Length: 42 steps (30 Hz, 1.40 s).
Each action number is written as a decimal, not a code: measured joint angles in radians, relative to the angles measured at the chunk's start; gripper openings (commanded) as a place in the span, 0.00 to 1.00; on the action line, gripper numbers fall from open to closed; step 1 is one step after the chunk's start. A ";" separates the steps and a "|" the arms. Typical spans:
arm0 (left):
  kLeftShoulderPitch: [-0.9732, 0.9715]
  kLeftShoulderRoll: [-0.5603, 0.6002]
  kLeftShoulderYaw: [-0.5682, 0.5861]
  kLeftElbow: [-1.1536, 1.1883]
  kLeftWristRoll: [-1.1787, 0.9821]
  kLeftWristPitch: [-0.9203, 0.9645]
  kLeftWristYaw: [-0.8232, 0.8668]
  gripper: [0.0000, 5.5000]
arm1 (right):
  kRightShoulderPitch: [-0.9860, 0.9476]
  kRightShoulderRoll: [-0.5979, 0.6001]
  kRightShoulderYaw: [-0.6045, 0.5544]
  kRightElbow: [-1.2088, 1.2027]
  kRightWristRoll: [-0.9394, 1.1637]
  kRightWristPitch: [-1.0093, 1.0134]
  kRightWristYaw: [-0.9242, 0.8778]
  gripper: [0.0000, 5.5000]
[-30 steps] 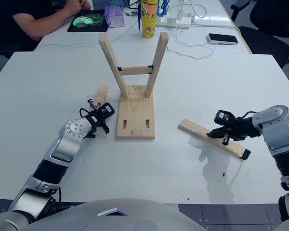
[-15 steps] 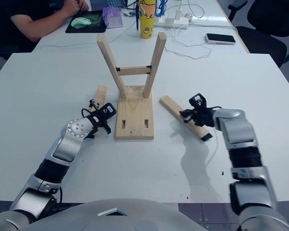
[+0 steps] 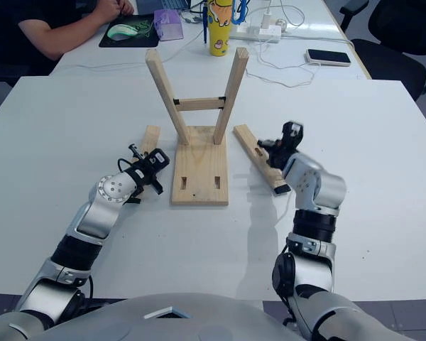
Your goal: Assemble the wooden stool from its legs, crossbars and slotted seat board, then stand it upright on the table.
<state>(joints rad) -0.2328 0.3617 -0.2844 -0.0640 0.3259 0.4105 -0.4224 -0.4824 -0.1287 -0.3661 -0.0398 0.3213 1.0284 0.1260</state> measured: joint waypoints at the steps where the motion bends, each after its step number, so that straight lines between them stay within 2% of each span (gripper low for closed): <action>1: 0.001 -0.007 0.018 -0.017 -0.009 -0.017 0.024 0.00 | -0.018 -0.018 0.005 -0.037 0.005 0.002 0.003 0.00; 3: 0.002 -0.024 0.065 -0.069 -0.023 -0.045 0.070 0.00 | -0.035 -0.079 0.026 -0.082 0.003 0.000 0.025 0.00; 5: 0.005 -0.033 0.116 -0.128 -0.035 -0.060 0.110 0.00 | -0.008 -0.201 0.081 -0.074 -0.031 -0.032 0.089 0.00; 9: 0.060 0.013 0.244 -0.229 -0.076 -0.026 0.104 0.00 | 0.221 -0.432 0.238 0.053 -0.135 -0.161 0.277 0.00; 11: 0.084 0.060 0.327 -0.241 -0.113 -0.002 0.080 0.00 | 0.312 -0.458 0.258 0.087 -0.148 -0.218 0.320 0.00; 14: 0.089 0.090 0.427 -0.250 -0.186 0.016 0.051 0.00 | 0.345 -0.476 0.265 0.062 -0.132 -0.249 0.377 0.00; 19: 0.144 0.206 0.512 -0.210 -0.255 0.075 -0.052 0.00 | 0.387 -0.471 0.295 -0.045 -0.061 -0.175 0.446 0.00; 22: 0.196 0.256 0.492 -0.157 -0.290 0.090 -0.148 0.00 | 0.422 -0.473 0.295 -0.096 -0.045 -0.158 0.448 0.00; 25: 0.202 0.255 0.439 -0.135 -0.310 0.083 -0.184 0.00 | 0.427 -0.471 0.295 -0.093 -0.046 -0.173 0.434 0.00; 34: 0.143 0.238 0.291 -0.076 -0.260 0.046 -0.157 0.00 | 0.291 -0.385 0.221 0.047 -0.098 -0.289 0.259 0.00; 42: 0.099 0.241 0.174 -0.028 -0.210 0.048 -0.170 0.00 | 0.251 -0.327 0.213 0.059 -0.079 -0.308 0.233 0.00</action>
<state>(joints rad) -0.1340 0.6028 -0.1105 -0.0923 0.1157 0.4582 -0.5928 -0.2318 -0.4552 -0.1528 0.0189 0.2421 0.7199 0.3591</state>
